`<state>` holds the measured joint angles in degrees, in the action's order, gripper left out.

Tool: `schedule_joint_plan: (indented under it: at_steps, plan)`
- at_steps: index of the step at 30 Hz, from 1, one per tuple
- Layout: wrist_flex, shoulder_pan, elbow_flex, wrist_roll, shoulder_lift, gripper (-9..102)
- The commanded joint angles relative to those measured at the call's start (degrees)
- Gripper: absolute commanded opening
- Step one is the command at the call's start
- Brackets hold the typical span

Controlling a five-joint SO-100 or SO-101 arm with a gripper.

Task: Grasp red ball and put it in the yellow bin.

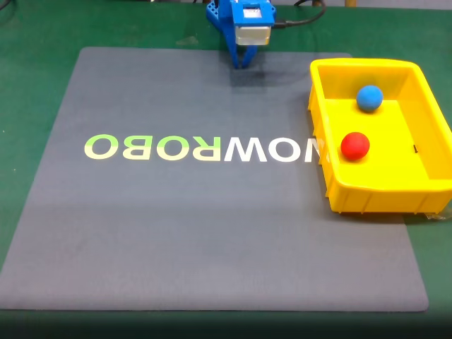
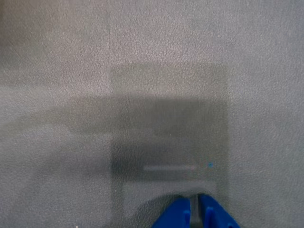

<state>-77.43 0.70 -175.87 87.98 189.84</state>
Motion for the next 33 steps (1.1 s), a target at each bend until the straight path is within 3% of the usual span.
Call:
schedule_joint_plan:
  at_steps: [1,33]
  plan:
    - [-0.79,0.88,-1.85,-0.62,0.70,0]
    - [-0.70,1.76,-1.85,-0.53,0.70,0]
